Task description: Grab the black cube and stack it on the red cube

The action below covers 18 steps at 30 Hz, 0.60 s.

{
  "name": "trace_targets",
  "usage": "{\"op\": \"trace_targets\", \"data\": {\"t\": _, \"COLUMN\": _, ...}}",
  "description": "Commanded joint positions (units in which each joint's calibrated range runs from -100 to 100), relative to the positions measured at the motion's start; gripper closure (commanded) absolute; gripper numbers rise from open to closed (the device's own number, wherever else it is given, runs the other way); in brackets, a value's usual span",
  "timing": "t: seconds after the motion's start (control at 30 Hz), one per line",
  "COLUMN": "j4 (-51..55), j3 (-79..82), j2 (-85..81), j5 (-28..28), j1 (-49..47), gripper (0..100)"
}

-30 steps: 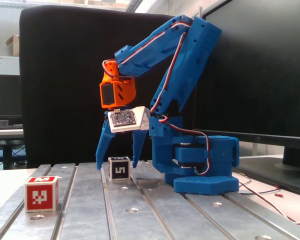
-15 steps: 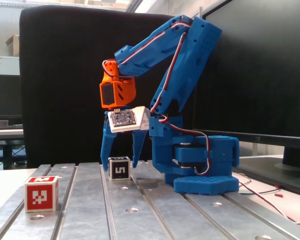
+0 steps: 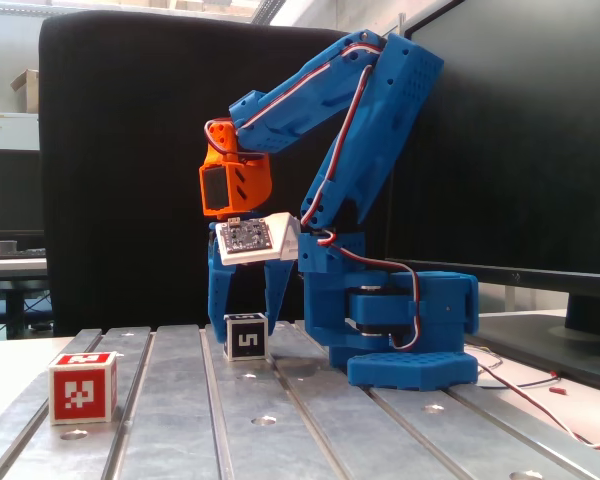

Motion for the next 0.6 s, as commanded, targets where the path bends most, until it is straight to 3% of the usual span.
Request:
{"op": "trace_targets", "data": {"t": 0.0, "j4": -0.03, "j3": -0.31, "j2": -0.19, "j5": 0.14, "j1": 0.15, "gripper": 81}}
{"op": "trace_targets", "data": {"t": 0.57, "j4": 0.91, "j3": -3.21, "j2": -0.69, "j5": 0.04, "j1": 0.08, "gripper": 81}}
